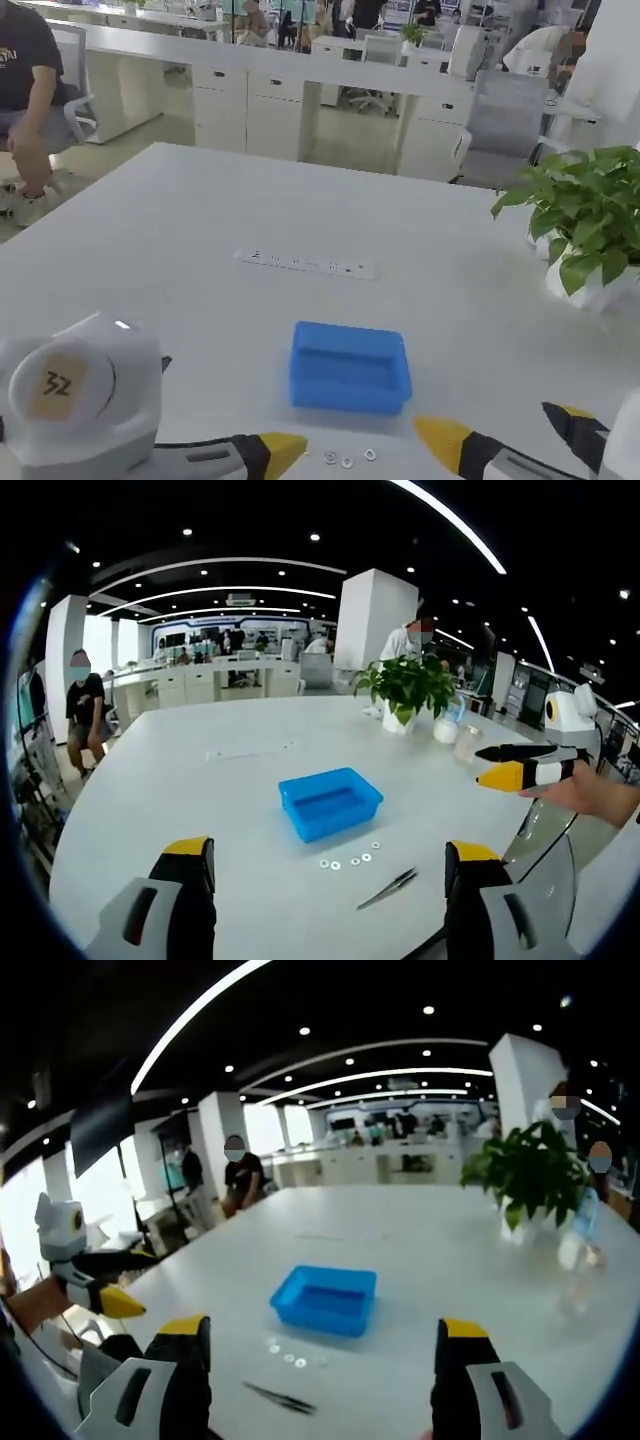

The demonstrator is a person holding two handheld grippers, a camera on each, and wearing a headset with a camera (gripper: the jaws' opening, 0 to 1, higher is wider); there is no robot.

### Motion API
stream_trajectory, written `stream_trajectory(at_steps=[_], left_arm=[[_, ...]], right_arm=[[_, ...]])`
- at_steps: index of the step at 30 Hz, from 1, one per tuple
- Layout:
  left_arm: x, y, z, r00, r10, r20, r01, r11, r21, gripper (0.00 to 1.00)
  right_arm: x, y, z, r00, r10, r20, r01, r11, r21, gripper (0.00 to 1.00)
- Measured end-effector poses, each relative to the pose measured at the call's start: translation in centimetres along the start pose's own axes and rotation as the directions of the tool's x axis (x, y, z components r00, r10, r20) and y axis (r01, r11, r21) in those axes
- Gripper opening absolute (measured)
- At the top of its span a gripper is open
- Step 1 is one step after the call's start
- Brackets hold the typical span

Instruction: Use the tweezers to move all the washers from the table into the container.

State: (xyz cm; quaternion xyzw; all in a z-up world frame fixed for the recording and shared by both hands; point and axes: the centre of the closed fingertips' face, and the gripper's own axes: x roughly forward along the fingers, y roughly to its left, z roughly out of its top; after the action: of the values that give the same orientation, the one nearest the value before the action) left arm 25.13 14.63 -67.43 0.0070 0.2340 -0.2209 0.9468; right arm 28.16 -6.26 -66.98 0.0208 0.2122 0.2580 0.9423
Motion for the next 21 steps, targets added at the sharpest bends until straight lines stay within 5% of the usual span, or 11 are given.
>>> stream_trajectory(at_steps=[10, 21], left_arm=[[0.7, -1.2, -0.3, 0.9986, -0.051, -0.014, 0.051, 0.999, 0.017, 0.96], [1.3, -0.7, -1.3, 0.9957, -0.082, -0.043, 0.084, 0.996, 0.038, 0.92]], right_arm=[[-0.1, 0.3, 0.0, 0.9995, -0.031, 0.006, 0.031, 1.0, 0.004, 0.92], [0.5, -0.2, -0.6, 0.9981, -0.056, -0.027, 0.055, 0.998, -0.009, 0.91]])
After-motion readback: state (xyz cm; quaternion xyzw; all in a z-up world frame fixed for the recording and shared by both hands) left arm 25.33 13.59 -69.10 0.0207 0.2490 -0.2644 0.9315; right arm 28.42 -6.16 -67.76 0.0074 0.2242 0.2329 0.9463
